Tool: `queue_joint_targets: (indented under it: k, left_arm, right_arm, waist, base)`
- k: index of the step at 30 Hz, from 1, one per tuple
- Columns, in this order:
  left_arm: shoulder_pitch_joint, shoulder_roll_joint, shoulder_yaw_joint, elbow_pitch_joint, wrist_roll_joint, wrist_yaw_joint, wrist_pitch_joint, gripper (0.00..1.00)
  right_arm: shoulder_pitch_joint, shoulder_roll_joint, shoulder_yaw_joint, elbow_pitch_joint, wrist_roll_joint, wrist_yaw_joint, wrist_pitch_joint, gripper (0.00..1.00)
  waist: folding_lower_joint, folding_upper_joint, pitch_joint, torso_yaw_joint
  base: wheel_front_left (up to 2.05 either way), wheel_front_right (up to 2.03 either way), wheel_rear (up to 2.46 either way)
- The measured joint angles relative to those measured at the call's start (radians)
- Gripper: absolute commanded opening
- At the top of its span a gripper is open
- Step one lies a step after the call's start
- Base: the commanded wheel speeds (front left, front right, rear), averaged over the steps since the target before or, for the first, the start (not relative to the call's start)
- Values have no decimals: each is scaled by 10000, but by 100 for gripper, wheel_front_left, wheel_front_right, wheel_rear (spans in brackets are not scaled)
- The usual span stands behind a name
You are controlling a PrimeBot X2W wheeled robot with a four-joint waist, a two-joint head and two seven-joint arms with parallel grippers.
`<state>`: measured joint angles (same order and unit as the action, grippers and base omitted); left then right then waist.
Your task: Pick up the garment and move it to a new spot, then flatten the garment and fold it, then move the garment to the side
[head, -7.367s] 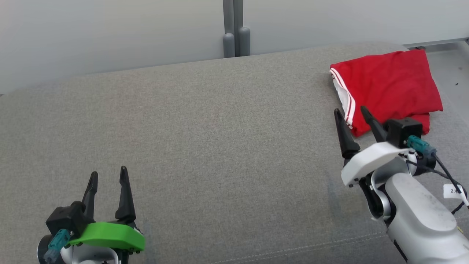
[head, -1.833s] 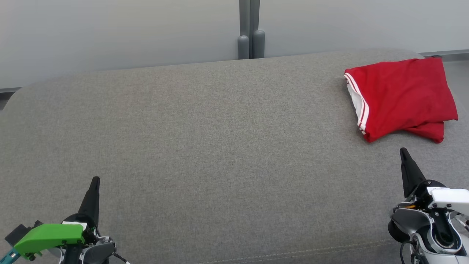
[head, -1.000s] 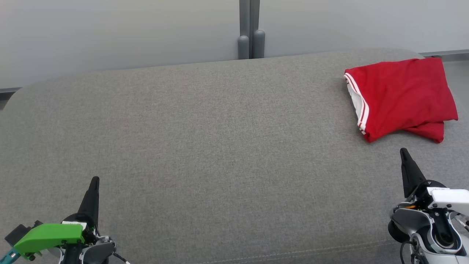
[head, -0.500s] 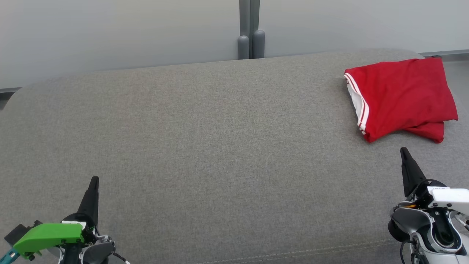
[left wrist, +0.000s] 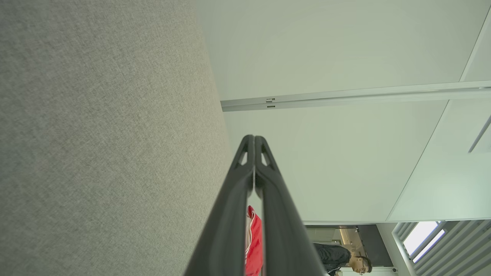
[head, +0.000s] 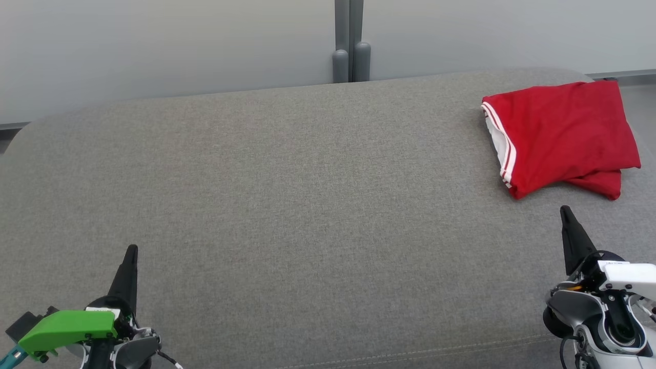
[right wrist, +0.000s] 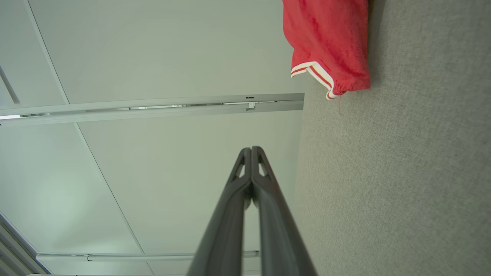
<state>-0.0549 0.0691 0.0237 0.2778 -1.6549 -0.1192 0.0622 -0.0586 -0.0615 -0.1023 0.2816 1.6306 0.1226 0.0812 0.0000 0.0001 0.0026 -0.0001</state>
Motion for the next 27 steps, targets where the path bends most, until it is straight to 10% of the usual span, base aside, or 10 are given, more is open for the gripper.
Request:
queue_joint_targets:
  k: [27]
  left_arm:
    - [-5, -2, 17, 19, 0, -10, 71, 0]
  right_arm:
    - [0, 4, -19, -6, -2, 0, 2, 0]
  waist:
    - [0, 0, 1, 1]
  base:
    - [0, 0, 0]
